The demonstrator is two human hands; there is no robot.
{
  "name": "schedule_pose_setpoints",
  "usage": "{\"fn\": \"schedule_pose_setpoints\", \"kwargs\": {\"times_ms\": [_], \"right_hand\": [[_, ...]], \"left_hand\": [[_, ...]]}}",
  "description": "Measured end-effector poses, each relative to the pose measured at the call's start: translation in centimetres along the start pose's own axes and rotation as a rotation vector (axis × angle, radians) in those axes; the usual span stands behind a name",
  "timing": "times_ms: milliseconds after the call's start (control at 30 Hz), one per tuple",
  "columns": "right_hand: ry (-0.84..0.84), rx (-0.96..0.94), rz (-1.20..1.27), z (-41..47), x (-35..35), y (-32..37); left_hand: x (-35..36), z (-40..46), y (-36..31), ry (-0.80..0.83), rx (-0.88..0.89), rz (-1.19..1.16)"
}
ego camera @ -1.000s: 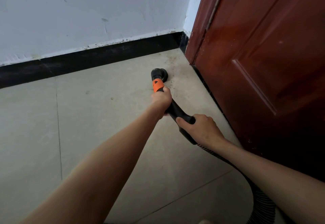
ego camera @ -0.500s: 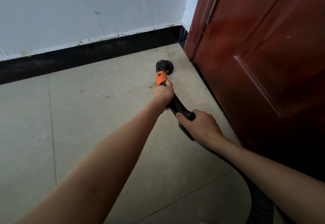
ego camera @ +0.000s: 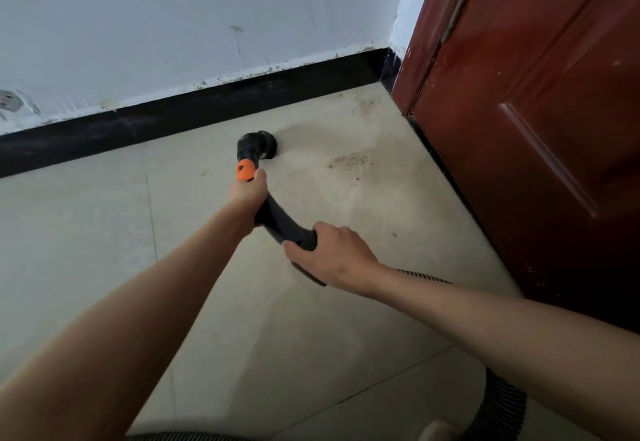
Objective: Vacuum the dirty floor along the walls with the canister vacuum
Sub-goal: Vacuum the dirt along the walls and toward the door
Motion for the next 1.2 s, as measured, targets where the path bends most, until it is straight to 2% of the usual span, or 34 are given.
{"fn": "schedule_pose_setpoints", "kwargs": {"times_ms": [233,400,600,933,1200], "right_hand": [[0.150,-0.040,-0.092,-1.8,2.1,1.7],[0.113,-0.073,-0.311,-3.0,1.5,2.4],[0.028,-0.051,-0.455,-5.4,0.1,1.0],[-0.025,0.027,-0.368,-7.1,-2.6,-3.7],[-0.138,0.100,-0.266,-7.0,-5.3,-7.7]], "left_hand": [[-2.5,-1.4,4.7,0.015,-0.048,-0.034],[-1.0,-2.8,6.0,0.075,-0.091,-0.016],[1.9,-3.6,6.6,0.053,-0.118,0.029],[8.3,-5.5,5.6,0.067,-0.089,0.121],[12.6,-6.7,3.3,0.189,-0.024,0.254]]}}
Point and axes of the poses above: each hand's wrist, its own z-axis towards the middle knuckle, its own x-axis out of the palm, y = z × x, the point moved 4 cm from there along z, towards the middle knuckle, and after that the axes turned 15 degrees about -x, right-handed, at the moved point
